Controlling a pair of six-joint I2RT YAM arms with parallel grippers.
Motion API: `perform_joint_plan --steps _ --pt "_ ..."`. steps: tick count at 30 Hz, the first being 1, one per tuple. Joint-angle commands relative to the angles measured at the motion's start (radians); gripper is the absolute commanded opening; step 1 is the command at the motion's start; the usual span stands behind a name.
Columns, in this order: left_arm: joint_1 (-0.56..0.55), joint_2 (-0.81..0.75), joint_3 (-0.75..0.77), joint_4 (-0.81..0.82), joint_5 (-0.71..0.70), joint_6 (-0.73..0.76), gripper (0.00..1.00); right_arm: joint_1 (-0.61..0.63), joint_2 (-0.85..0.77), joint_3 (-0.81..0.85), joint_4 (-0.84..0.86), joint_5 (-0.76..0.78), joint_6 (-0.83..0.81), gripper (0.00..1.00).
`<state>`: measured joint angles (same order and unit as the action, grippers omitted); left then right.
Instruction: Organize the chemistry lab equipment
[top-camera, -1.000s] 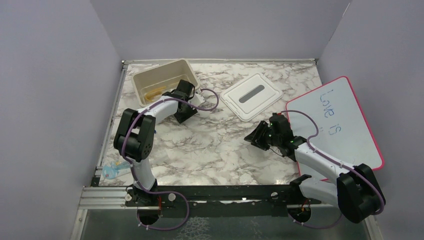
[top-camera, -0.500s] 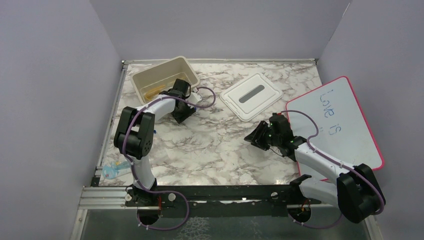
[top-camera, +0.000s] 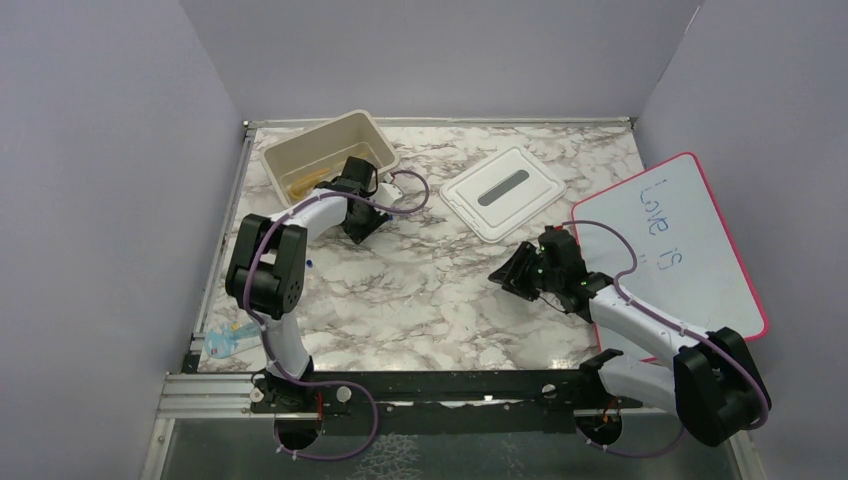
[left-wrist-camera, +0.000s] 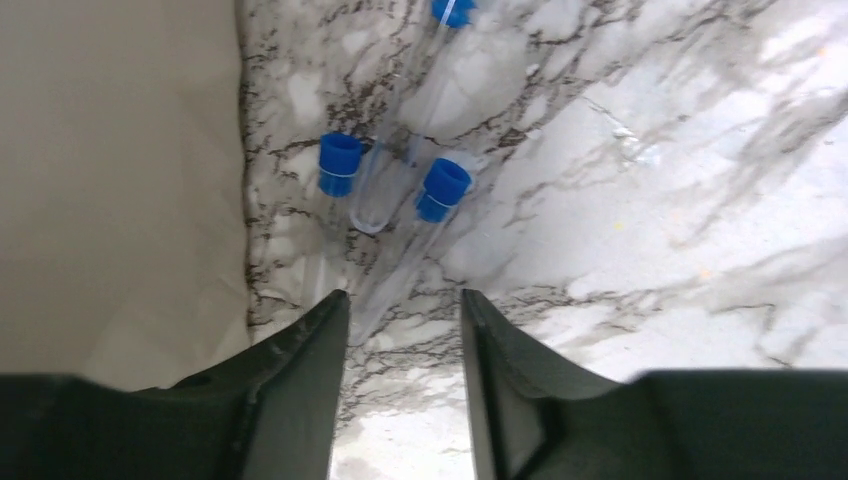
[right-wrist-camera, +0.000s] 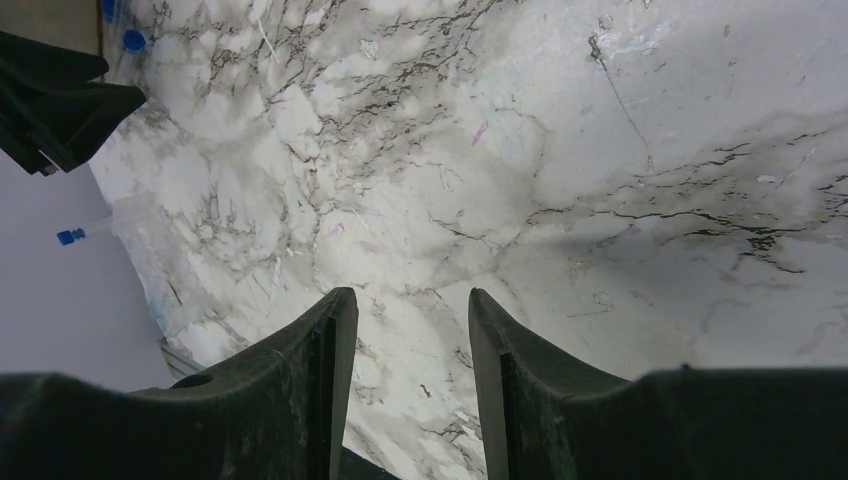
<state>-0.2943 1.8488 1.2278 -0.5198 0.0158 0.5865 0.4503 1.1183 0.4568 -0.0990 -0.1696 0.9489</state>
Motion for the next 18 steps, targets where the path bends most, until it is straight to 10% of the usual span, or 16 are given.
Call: perform_joint_plan --steps 1,12,18 --pt "0.006 -0.048 -0.022 -0.005 0.093 0.023 0.43 -0.001 0.001 0.016 0.004 -0.008 -0.010 0.49" --pt "0.006 0.020 -0.004 -0.023 0.071 0.011 0.47 -0.002 -0.005 0.019 -0.002 -0.003 -0.012 0.49" --pt "0.006 0.047 0.030 -0.100 0.134 0.011 0.32 -0.002 0.010 0.040 -0.014 -0.007 -0.022 0.49"
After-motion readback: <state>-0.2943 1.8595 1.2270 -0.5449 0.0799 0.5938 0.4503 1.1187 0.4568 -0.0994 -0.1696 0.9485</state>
